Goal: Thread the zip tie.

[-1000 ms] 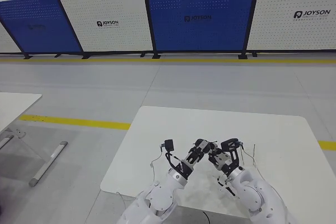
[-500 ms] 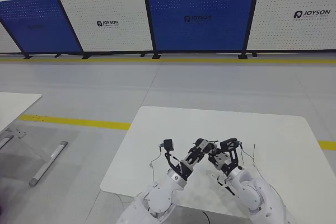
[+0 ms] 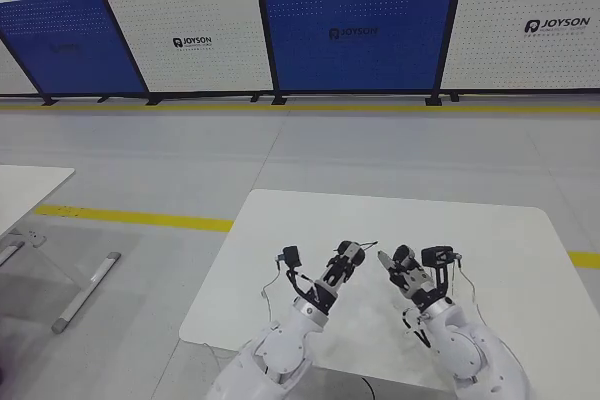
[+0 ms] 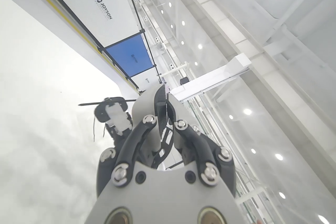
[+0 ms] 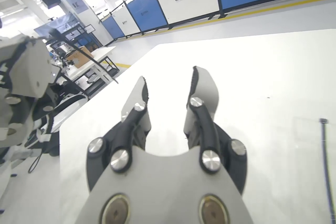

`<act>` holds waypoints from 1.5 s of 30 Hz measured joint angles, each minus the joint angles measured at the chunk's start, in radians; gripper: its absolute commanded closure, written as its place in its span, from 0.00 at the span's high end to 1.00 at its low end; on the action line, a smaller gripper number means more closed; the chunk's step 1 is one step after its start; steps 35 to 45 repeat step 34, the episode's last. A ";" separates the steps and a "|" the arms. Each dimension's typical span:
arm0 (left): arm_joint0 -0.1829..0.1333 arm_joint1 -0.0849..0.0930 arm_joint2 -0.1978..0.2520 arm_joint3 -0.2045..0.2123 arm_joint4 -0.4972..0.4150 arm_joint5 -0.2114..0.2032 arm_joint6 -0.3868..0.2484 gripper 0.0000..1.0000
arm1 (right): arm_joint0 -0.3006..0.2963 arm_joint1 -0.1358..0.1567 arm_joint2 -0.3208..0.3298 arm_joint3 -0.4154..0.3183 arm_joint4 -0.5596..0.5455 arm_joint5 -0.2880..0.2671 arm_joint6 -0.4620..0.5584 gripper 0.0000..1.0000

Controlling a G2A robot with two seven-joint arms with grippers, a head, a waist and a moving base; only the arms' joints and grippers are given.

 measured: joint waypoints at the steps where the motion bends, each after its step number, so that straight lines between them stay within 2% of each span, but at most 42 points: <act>1: 0.001 0.001 -0.009 0.008 -0.003 0.004 0.009 0.00 | -0.013 0.002 0.015 -0.011 0.013 0.001 -0.014 1.00; 4: 0.002 0.003 -0.034 0.023 -0.014 0.018 0.020 0.00 | -0.046 0.006 0.045 -0.040 0.061 -0.020 -0.044 1.00; 6: 0.001 0.005 -0.048 0.032 -0.015 0.031 0.011 0.00 | -0.048 0.006 0.046 -0.042 0.065 -0.023 -0.044 1.00; 10: 0.005 0.013 -0.059 0.034 -0.029 0.061 -0.111 0.00 | -0.047 0.006 0.045 -0.041 0.063 -0.021 -0.043 1.00; 11: 0.005 0.013 -0.059 0.033 -0.031 0.061 -0.121 0.00 | -0.047 0.006 0.045 -0.041 0.063 -0.021 -0.043 1.00; 14: 0.005 0.013 -0.059 0.033 -0.031 0.060 -0.090 0.00 | -0.047 0.006 0.045 -0.041 0.063 -0.021 -0.043 1.00; 20: 0.004 0.013 -0.061 0.032 -0.031 0.061 -0.084 0.00 | -0.047 0.006 0.045 -0.041 0.063 -0.021 -0.043 1.00; 22: 0.002 0.011 -0.065 0.029 -0.028 0.057 -0.045 0.00 | -0.051 0.005 0.049 -0.045 0.072 -0.019 -0.049 1.00; 27: 0.005 0.005 -0.070 0.041 -0.019 0.030 0.053 0.00 | -0.105 0.011 0.105 -0.095 0.208 -0.036 -0.102 1.00; 30: 0.006 0.001 -0.075 0.057 -0.012 0.017 0.113 0.00 | -0.165 0.020 0.165 -0.136 0.315 -0.035 -0.161 1.00; 34: 0.005 -0.003 -0.078 0.078 0.014 0.007 0.176 0.00 | -0.213 0.027 0.249 -0.138 0.456 -0.035 -0.207 1.00; 45: 0.005 -0.003 -0.078 0.078 0.014 0.007 0.176 0.00 | -0.213 0.027 0.249 -0.138 0.456 -0.035 -0.207 1.00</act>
